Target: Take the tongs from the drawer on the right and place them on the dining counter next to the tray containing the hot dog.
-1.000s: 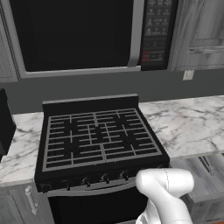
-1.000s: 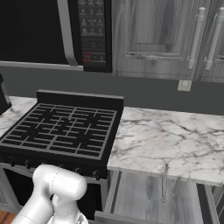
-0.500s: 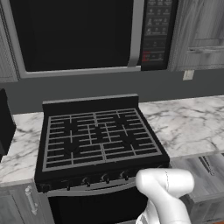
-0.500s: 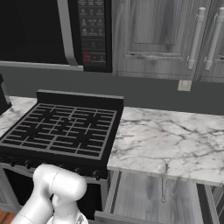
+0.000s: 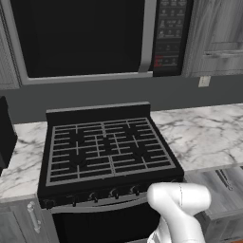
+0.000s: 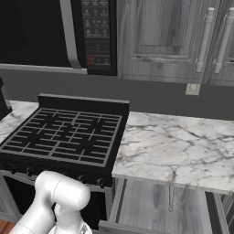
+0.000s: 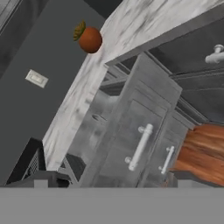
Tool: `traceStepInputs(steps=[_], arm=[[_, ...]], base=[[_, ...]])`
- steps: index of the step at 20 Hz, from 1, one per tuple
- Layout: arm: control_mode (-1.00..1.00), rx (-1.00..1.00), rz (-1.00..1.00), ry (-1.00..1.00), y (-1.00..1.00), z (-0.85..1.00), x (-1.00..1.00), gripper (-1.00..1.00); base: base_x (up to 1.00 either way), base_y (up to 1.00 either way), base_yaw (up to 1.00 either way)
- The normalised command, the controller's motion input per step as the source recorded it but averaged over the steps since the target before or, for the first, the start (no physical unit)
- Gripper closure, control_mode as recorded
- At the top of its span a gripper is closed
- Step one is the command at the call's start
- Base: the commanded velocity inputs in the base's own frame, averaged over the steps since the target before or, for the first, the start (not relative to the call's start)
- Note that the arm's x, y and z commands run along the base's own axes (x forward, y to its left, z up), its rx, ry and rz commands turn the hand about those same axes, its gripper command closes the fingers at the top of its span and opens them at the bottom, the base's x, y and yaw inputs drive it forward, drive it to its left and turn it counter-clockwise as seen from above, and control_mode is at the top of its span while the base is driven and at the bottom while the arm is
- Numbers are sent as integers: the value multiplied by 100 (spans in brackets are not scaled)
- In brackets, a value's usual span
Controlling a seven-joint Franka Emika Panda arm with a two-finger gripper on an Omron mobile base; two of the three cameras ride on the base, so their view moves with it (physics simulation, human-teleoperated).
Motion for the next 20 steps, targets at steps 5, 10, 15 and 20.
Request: traceStepInputs(steps=[5, 10, 15, 20], arm=[[-100, -8, 0, 16, 19, 56, 0, -100], [-100, -9, 2, 16, 18, 59, 0, -100], [-100, -9, 3, 9, 17, 54, 4, -100], [-100, -7, 9, 3, 16, 47, 22, -100]], base=[[0, 0, 0], [0, 0, 0], [0, 0, 0], [0, 0, 0]])
